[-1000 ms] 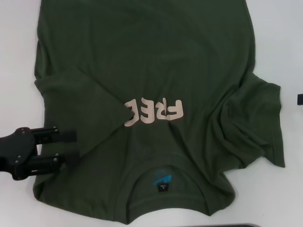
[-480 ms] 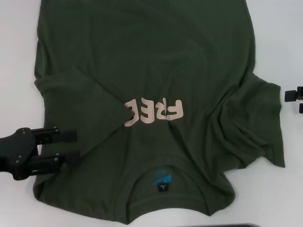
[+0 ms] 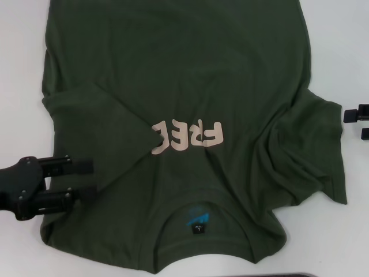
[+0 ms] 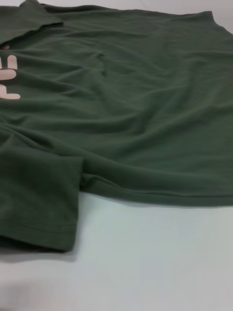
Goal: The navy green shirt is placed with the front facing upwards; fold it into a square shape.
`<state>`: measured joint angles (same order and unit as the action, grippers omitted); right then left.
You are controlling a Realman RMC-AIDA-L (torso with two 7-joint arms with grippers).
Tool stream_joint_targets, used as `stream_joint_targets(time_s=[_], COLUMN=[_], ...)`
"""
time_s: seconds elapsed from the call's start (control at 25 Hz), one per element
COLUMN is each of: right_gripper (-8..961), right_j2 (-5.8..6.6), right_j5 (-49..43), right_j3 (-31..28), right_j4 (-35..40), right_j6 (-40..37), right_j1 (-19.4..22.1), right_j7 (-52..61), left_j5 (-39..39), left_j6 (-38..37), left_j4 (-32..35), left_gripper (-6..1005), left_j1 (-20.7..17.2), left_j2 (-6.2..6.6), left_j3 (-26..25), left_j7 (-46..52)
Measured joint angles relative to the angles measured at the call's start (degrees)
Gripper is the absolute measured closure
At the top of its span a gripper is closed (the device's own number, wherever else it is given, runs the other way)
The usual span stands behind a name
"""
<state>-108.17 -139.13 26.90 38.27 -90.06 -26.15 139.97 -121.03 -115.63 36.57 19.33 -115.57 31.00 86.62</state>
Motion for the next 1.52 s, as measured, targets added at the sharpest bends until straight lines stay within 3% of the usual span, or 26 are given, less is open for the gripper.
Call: stream_joint_targets(time_s=[1.52], right_gripper=[39], right_j2=[-0.13], right_j5=[0.14], right_j3=[0.22], right_j4=[-4.96], right_j6=[3.99], right_j1=[-2.10], right_j7=[2.94], left_j5=[0.13], left_j6=[0.41], left_j4=[0.00], left_gripper=[331], left_j1=[0.17], left_j2=[-0.18], left_j3=[-0.07], left_j7=[0.05])
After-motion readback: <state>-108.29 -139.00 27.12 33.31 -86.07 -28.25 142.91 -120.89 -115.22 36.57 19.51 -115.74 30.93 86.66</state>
